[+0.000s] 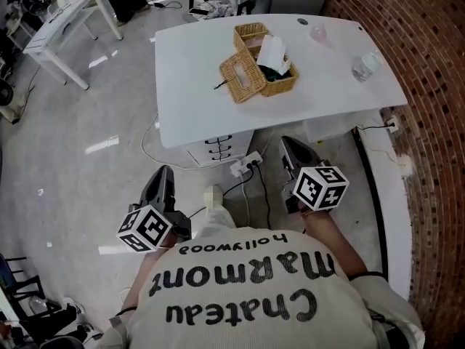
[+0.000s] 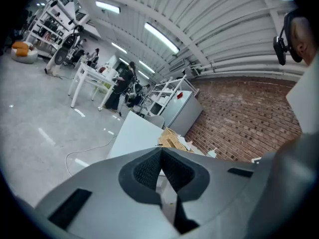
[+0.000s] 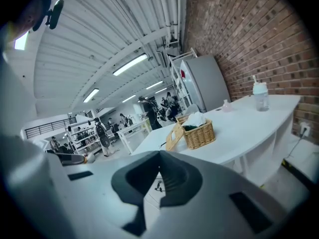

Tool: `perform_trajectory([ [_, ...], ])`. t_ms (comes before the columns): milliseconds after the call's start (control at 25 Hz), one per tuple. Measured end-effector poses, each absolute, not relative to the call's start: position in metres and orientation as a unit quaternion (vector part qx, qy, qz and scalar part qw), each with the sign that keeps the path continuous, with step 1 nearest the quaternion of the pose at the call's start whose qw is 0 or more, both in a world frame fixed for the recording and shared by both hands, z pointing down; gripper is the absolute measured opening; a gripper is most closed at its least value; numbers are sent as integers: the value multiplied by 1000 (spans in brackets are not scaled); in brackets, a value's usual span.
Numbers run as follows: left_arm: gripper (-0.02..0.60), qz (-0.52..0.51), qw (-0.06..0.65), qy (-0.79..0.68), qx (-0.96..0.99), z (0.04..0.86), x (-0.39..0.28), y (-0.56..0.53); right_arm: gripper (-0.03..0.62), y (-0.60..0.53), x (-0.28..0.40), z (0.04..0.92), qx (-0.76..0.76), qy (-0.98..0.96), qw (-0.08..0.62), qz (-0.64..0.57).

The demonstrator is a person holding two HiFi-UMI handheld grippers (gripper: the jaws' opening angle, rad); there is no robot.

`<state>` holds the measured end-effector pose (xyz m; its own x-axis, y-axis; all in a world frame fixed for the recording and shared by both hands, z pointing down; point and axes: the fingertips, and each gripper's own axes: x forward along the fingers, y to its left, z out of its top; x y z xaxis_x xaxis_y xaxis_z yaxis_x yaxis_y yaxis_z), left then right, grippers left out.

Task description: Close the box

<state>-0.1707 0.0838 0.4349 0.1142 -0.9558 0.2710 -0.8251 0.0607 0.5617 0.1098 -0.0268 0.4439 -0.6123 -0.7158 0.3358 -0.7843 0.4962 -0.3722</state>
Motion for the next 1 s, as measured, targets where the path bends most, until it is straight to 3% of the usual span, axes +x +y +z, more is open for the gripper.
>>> perform_trajectory([
  [720, 2, -102, 298, -615, 723, 408, -243, -67, 3, -152, 40, 415, 476, -846, 49, 233],
  [1000, 2, -105, 286, -611, 731, 398, -278, -109, 2, -199, 32, 387, 496, -840, -19, 218],
])
